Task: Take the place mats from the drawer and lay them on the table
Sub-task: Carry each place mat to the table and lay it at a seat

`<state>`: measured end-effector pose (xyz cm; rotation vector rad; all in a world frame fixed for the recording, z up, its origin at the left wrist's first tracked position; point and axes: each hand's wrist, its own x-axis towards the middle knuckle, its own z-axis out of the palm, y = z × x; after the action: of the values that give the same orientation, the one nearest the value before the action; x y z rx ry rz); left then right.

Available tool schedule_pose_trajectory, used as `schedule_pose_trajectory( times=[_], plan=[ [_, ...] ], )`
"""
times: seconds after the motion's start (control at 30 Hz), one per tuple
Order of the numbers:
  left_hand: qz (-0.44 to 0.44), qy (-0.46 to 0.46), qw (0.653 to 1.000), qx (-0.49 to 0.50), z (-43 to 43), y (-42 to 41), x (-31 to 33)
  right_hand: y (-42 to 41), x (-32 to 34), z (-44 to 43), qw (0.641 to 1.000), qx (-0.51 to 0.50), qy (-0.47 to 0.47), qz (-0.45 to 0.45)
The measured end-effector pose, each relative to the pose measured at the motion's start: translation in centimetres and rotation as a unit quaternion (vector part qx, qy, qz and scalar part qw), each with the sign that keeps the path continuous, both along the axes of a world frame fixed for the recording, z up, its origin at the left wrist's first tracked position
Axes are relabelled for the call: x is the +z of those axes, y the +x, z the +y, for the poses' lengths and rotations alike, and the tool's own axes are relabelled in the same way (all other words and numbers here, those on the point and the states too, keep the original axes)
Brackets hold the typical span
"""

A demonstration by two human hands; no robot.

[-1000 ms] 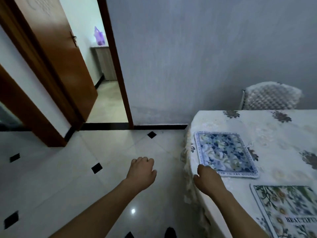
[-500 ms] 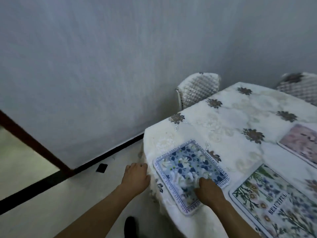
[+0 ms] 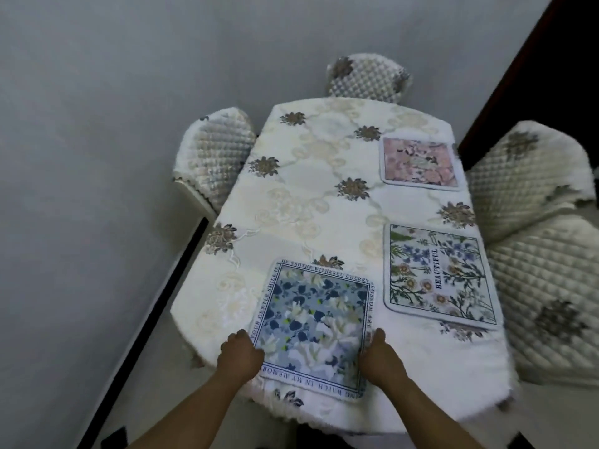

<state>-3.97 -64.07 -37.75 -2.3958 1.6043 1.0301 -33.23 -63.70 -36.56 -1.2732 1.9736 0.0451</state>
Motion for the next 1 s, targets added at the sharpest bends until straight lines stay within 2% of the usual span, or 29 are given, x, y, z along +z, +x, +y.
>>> schedule_pose_trajectory(
  times=[0.17, 0.33, 0.43, 0.57, 0.7, 0.83, 1.0],
  plan=[
    [0.013, -0.005, 0.999, 0.029, -1.2, -0.7, -0.3, -0.2, -1.2, -1.3, 0.998, -0.063, -0.011, -0.013],
    [-0.037, -0.037, 0.998, -0.029, -1.3, -0.9, 0.9, -0.7, -1.5, -2.2, 0.993, -0.088, -0.082, -0.021],
    [0.008, -0.044, 0.999, -0.013, -1.2, -0.9, 1.9, 0.1, -0.9, -2.7, 0.988, -0.108, -0.102, -0.04],
    [0.032, -0.143, 0.988, -0.052, -3.0, 0.4, 4.1, 2.6, 0.8, -3.9, 0.973, -0.143, -0.168, -0.066],
    [0.033, -0.25, 0.965, -0.07, -6.6, 4.6, 7.1, 6.3, 3.1, -6.1, 0.953, -0.162, -0.237, -0.094],
    [0.049, -0.304, 0.948, -0.08, -10.3, 11.4, 9.2, 11.5, 4.9, -8.5, 0.939, -0.173, -0.275, -0.113],
    [0.082, -0.343, 0.932, -0.087, -13.4, 21.1, 11.4, 20.3, 6.8, -11.8, 0.927, -0.178, -0.318, -0.093]
  ],
)
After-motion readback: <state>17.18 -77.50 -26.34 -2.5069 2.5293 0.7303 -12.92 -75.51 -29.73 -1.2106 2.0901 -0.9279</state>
